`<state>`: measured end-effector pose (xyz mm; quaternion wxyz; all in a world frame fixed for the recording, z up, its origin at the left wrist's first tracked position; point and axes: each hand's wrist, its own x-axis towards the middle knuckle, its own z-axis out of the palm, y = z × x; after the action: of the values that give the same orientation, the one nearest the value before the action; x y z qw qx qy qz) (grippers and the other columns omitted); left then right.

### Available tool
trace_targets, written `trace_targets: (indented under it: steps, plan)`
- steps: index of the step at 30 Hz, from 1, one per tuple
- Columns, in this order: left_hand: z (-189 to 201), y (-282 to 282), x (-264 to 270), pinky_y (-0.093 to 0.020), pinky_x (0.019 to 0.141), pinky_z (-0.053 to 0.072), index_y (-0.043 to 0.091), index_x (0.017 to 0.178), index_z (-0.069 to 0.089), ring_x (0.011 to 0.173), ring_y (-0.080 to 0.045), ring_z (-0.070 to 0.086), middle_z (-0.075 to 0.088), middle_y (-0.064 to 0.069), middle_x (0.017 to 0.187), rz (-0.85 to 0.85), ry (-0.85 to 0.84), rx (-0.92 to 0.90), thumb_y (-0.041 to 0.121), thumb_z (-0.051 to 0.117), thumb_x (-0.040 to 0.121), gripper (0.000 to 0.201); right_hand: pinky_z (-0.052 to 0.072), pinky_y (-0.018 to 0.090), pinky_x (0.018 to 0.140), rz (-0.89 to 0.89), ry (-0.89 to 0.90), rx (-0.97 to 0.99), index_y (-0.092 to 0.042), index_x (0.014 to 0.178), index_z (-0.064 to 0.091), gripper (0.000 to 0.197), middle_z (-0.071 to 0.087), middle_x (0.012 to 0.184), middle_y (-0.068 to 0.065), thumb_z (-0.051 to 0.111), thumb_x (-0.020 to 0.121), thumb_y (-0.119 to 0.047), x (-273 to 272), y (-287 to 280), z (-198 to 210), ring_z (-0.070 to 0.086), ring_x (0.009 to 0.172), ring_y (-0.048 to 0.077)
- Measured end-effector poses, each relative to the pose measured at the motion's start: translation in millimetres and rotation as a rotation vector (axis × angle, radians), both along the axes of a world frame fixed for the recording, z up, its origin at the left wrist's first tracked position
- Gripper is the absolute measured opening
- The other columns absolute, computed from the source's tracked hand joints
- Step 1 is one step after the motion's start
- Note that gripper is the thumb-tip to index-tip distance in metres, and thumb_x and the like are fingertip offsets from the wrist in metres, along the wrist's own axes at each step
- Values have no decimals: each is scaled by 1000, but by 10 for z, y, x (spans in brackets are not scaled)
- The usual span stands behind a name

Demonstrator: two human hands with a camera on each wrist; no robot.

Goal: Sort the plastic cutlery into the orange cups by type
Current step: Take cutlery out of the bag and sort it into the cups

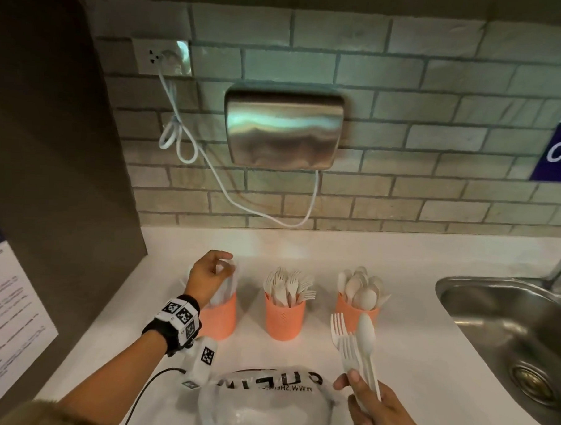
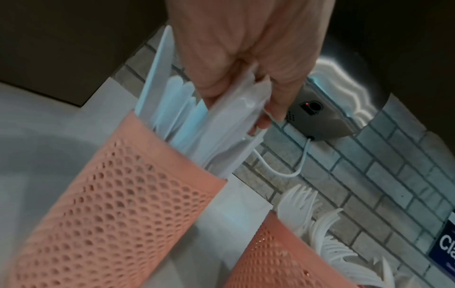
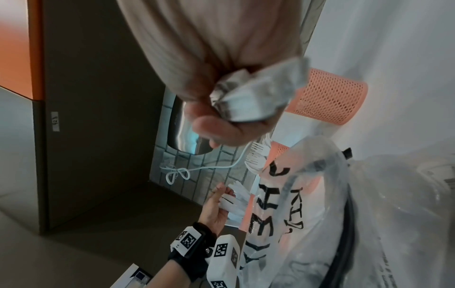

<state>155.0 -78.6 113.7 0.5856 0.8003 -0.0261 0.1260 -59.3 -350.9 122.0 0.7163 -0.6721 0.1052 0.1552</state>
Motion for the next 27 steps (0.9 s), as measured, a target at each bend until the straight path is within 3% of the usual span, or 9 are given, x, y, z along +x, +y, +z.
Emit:
trace_targets:
  steps: [3,7,10,13,18,20,22,24,27]
  plan:
    - [5,27,-24,0,73,39,15,95,59,81,-20,56,60,-5,81,56,-98,137,-9,58,81,28,21,17,33,55,21,64,-3,89,60,38,26,43,2,49,80,-38,6,34,53,21,31,9]
    - [11,29,-52,-26,98,39,-1,110,62,107,-27,57,61,-17,116,8,-139,501,-5,50,88,26,18,17,32,114,65,164,-7,89,59,38,23,45,0,51,77,-42,-11,89,142,19,33,8]
    - [102,-12,-171,-32,114,23,0,134,44,137,-30,33,41,-19,143,-17,-43,709,14,42,97,40,18,14,32,120,110,235,-9,89,59,45,23,41,-2,47,75,-50,0,118,188,19,30,8]
    - [394,-129,-477,-34,118,13,6,145,28,145,-24,15,26,-12,153,-4,-119,673,25,38,99,51,19,12,31,129,120,295,-11,93,60,51,24,39,-1,40,75,-54,31,143,234,20,28,8]
    - [806,-498,-1160,-10,90,40,18,119,59,108,-6,56,61,9,118,-169,-106,266,21,46,96,27,20,11,31,126,89,352,-12,104,62,60,28,41,-1,27,87,-57,75,181,239,20,28,6]
    - [794,-665,-1453,-15,75,47,32,95,64,82,-1,63,70,14,92,-270,-54,238,23,49,94,17,19,12,33,86,20,278,-12,104,64,58,30,42,0,26,92,-54,103,219,205,21,29,7]
    - [712,-825,-1704,-26,74,52,34,80,64,72,-3,64,71,12,79,-322,50,252,47,52,85,18,19,14,35,43,-66,177,-8,79,64,58,32,42,0,32,94,-53,125,279,154,22,32,9]
    - [578,-968,-1848,-24,72,50,31,85,65,71,-3,64,70,12,78,-314,128,311,70,43,68,48,21,15,36,5,-121,103,-8,55,51,59,34,40,1,35,92,-49,139,337,109,24,31,11]
    - [379,-1131,-1901,-15,67,47,30,96,60,66,1,64,69,10,74,-255,212,255,64,52,78,39,22,14,35,-31,-169,67,-5,68,54,45,40,40,4,31,99,-30,123,394,98,27,32,11]
